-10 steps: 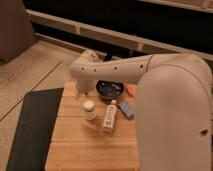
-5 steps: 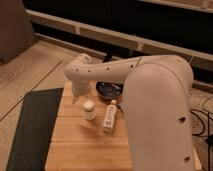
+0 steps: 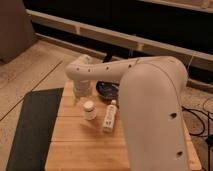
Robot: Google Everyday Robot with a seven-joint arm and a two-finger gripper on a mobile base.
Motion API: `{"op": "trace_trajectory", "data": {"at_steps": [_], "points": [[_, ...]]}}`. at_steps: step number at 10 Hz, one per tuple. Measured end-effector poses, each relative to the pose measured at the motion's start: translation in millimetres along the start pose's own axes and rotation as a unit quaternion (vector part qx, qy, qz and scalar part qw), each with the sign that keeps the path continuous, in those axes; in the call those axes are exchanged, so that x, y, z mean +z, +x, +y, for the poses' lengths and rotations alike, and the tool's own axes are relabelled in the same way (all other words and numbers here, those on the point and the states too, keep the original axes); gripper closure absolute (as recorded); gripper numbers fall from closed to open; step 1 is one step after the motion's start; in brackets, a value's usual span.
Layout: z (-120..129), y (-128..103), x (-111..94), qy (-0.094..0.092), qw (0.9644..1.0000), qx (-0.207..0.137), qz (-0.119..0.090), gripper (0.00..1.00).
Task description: Place the ceramic cup over the eraser
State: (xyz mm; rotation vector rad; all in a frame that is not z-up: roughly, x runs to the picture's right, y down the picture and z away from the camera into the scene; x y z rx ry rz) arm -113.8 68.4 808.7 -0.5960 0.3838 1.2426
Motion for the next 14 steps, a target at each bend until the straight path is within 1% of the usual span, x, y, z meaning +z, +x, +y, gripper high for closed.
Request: {"op": "trace_trajectory", "data": {"at_steps": [2,4,5,8,10,13,14], "points": [[-6.5,2.2,-2.3,0.012,0.9999,0.004,0.007,0.35],[-6.8,7.6,5.0,0.015,0.9996,0.006,0.022,0.35],[-11.4,10.7,11.7,0.019,0.9992,0.009,0.035,0.35],[-19.5,9.5,19.6,0.029,0.9982,0.005,0.052,0.35],[-18.5,7.1,24.9,0.027,0.9978,0.005,0.06,0.35],[-7.6,7.0,40.0,0.009,0.9965,-0.002,0.084,0.36],[-5.1,9.3,44.1,0.004,0.9955,-0.005,0.095,0.41]]}}
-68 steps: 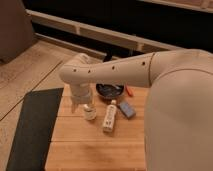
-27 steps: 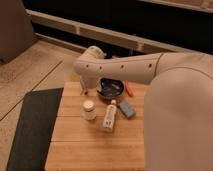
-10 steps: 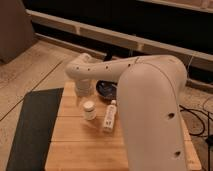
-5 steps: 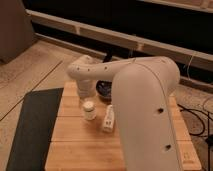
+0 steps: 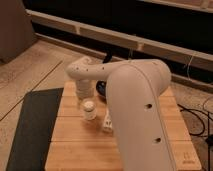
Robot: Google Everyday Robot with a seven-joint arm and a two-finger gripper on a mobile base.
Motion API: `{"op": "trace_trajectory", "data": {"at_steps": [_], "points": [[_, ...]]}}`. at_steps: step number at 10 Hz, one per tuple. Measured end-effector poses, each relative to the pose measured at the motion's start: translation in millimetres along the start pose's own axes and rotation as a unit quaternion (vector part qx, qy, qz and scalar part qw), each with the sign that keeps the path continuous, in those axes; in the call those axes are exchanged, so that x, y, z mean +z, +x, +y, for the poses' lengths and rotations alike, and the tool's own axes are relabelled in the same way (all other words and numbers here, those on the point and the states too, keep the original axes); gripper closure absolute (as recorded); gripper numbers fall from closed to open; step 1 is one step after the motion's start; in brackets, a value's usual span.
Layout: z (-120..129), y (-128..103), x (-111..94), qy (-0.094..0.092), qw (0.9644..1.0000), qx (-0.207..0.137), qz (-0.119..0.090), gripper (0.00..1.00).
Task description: Place the ceramic cup over the eraser
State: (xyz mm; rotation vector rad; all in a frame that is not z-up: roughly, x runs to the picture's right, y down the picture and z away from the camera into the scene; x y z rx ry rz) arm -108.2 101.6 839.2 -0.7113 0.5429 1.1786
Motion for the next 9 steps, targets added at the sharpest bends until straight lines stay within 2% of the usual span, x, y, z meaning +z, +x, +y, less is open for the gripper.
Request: {"op": "trace_trajectory", "data": {"at_steps": [1,2,3,5,6,9], "points": [[1.4,2.3,5.0,-0.006,0.9999,-0.005,0.014,0.53],[2.5,2.1,6.7,-0.009,0.9998,-0.007,0.019,0.61],[2.0,0.9,8.0,-0.009,0.9996,-0.009,0.025,0.73],[-4.7,-6.7,3.7,0.002,0.9998,-0.007,0.019,0.93],[-10.9,-16.5,-9.9,0.011,0.9999,-0.001,0.003,0.99],[-26.2,-47.0,-62.2,0.037,0.998,0.007,-0.051,1.0]]}}
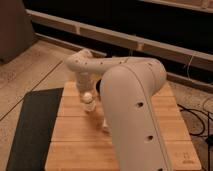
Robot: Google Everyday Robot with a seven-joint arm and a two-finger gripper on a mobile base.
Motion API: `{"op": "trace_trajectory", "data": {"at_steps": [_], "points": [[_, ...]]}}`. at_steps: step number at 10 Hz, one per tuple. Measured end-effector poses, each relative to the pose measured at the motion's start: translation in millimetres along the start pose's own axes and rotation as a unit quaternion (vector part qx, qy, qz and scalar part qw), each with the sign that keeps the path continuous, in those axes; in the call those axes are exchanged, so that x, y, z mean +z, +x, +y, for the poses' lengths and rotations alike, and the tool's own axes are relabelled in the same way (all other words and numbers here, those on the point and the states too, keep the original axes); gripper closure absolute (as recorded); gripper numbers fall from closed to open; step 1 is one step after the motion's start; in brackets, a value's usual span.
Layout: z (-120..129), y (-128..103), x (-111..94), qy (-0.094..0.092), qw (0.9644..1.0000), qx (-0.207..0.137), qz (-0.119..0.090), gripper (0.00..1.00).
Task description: Place the ceramic cup over the eraser
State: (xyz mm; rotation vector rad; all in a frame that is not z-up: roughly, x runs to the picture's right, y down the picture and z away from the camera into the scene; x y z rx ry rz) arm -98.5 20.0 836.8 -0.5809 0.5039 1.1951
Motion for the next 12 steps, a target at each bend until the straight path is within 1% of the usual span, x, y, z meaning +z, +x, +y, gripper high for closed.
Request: {"op": "trace_trajectory", "data": {"at_steps": [1,3,4,5,6,9,10,12], "points": [[-3.1,-11.6,-16.7,0.008,0.9998,0.0,-0.016,1.0],[-6.3,-26.5,-42.3,0.016,0.9992,0.004,-0.036,1.0],[-5.3,-30.6,-52.3,0.017,0.999,0.006,-0.041,1.0],[-1.9,-37.6,-69.5,0.016,0.9986,0.009,-0.05,1.0],[-0.6,-41.9,-82.5,0.014,0.9983,0.013,-0.055,1.0],[-16.6,-63.9,-145.3,0.015,0.9949,0.033,-0.094,1.0],[-22.5,-68.9,-159.3,0.009,0.994,0.039,-0.102,1.0],[-43.1,-75.8,-168.8,-0.016,0.9933,0.054,-0.1,1.0]]}}
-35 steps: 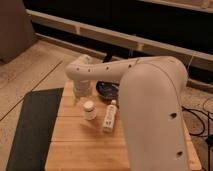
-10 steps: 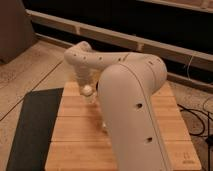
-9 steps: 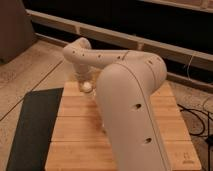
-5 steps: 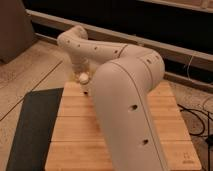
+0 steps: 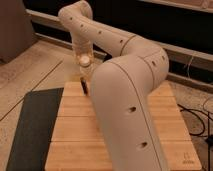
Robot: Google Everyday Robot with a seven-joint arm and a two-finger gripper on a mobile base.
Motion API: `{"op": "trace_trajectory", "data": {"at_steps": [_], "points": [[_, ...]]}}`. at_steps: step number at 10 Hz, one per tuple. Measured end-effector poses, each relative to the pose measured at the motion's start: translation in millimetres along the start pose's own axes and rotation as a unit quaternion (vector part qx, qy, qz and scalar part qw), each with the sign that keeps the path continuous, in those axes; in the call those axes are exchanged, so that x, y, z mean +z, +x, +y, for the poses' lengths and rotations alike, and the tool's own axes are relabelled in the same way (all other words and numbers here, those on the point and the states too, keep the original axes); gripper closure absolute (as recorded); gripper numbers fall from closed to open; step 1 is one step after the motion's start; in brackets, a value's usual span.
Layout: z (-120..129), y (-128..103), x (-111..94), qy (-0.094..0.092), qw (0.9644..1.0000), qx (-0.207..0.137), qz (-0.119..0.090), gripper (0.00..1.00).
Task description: Place the ceramic cup over the eraser
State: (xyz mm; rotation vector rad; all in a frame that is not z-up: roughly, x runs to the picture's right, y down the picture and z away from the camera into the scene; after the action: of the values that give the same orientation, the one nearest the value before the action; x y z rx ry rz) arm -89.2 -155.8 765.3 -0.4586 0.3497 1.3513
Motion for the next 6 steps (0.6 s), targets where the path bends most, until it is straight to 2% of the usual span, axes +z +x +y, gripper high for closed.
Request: {"op": "trace_trajectory", "data": {"at_steps": [4,5,6], "points": [[2.2,-1.8,-0.6,-0.007,1.0,0.0,0.0,1.0],[0.3,-2.3,-0.1,-0.004,1.0,-0.001,0.001,1.0],[2.6,-4.3,0.6,0.01,0.9998,-0.015,0.005,1.0]]}}
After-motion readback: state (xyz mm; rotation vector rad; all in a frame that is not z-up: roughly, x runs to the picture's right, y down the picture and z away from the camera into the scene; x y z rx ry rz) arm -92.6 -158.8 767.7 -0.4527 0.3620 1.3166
